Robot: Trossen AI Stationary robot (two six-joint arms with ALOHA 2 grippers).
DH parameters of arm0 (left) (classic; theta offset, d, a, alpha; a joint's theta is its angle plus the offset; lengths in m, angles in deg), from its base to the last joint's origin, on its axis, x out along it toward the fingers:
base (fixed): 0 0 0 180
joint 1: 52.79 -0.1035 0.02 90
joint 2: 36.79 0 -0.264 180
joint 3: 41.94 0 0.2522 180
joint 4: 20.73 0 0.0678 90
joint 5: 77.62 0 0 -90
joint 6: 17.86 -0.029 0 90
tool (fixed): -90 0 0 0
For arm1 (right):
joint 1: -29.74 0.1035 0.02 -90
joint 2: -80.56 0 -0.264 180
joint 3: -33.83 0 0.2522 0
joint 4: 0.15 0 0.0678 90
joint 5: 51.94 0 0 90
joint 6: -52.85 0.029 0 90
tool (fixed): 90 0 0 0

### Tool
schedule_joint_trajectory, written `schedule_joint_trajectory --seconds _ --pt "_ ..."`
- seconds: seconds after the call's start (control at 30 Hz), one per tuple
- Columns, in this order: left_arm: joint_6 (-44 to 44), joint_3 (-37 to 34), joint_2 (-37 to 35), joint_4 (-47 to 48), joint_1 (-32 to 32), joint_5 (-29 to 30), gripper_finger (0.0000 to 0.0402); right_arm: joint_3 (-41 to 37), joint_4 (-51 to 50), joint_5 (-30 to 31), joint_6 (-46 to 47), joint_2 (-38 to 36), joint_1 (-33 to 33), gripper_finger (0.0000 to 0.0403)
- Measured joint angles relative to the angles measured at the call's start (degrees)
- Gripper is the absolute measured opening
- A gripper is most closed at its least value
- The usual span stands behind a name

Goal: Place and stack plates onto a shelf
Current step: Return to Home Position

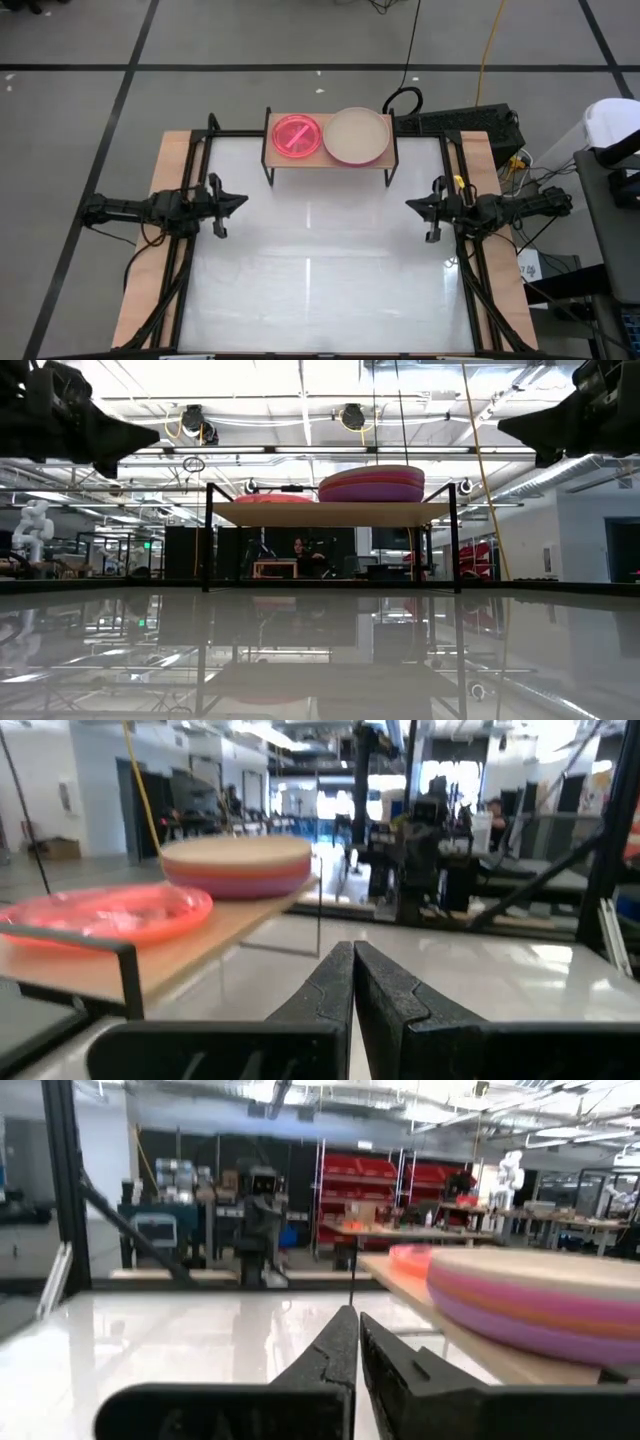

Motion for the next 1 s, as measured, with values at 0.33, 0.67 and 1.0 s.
schedule_joint_trajectory --seconds 0.33,0.67,1.0 --pt "4.3 0.1 0.1 4.3 0.1 -3.3 0.0019 -0.1 -5.9 -0.1 1.5 0.4 0.0 0.0004" --pt "-3.7 0.1 0.1 3.8 0.1 -3.2 0.0019 -0.1 -3.8 0.0 1.5 0.4 0.0 0.0004" --pt "-3.4 0.0 0.1 3.6 0.1 -3.2 0.0019 -0.1 -3.3 0.0 1.5 0.4 0.0 0.0004"
